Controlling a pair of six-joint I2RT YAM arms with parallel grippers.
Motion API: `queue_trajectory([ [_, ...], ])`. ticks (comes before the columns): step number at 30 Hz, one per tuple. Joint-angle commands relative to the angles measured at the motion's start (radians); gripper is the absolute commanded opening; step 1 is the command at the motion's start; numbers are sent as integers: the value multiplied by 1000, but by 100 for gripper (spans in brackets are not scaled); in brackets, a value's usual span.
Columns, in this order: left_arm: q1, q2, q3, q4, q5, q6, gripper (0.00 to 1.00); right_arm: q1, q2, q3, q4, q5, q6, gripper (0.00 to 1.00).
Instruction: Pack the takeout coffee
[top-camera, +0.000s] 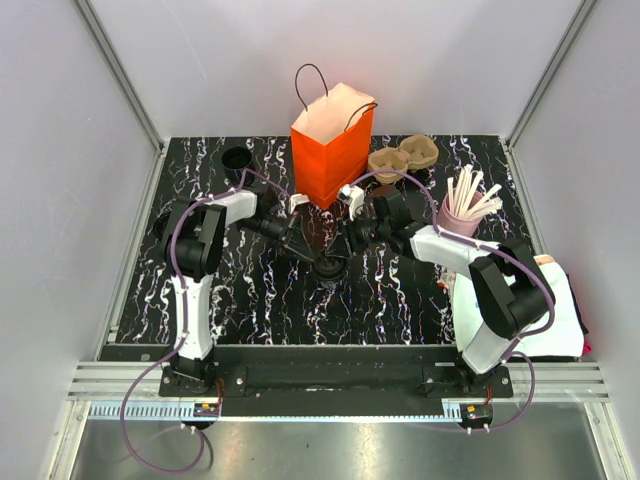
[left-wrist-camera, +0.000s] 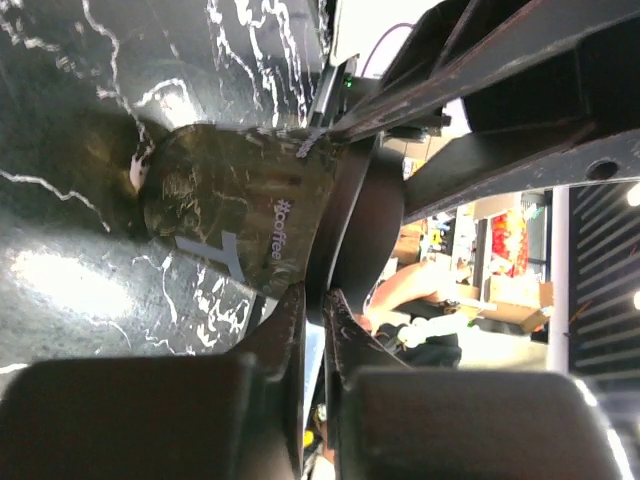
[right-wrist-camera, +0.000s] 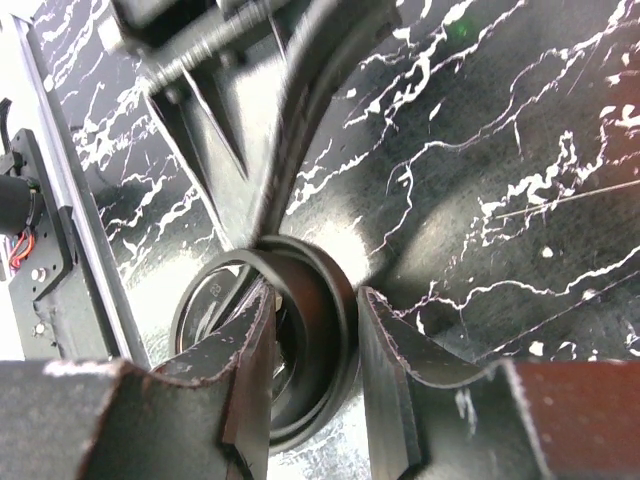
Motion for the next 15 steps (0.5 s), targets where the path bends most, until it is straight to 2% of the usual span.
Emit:
queue_trajectory([
  [1, -78, 82, -31, 100, -303, 68, 0, 31, 61, -57, -111, 112, -80, 0],
  [8, -76, 26, -21, 120, -279, 53, 0, 31, 45, -52, -111, 113, -77, 0],
  [9, -73, 10, -24, 131, -274, 42, 9, 31, 44, -49, -111, 115, -77, 0],
  [11, -68, -31, -24, 154, -270, 28, 18, 31, 33, -45, -115, 116, -77, 0],
  [15, -55, -77, -23, 185, -245, 8, 19, 31, 13, -26, -128, 121, -78, 0],
])
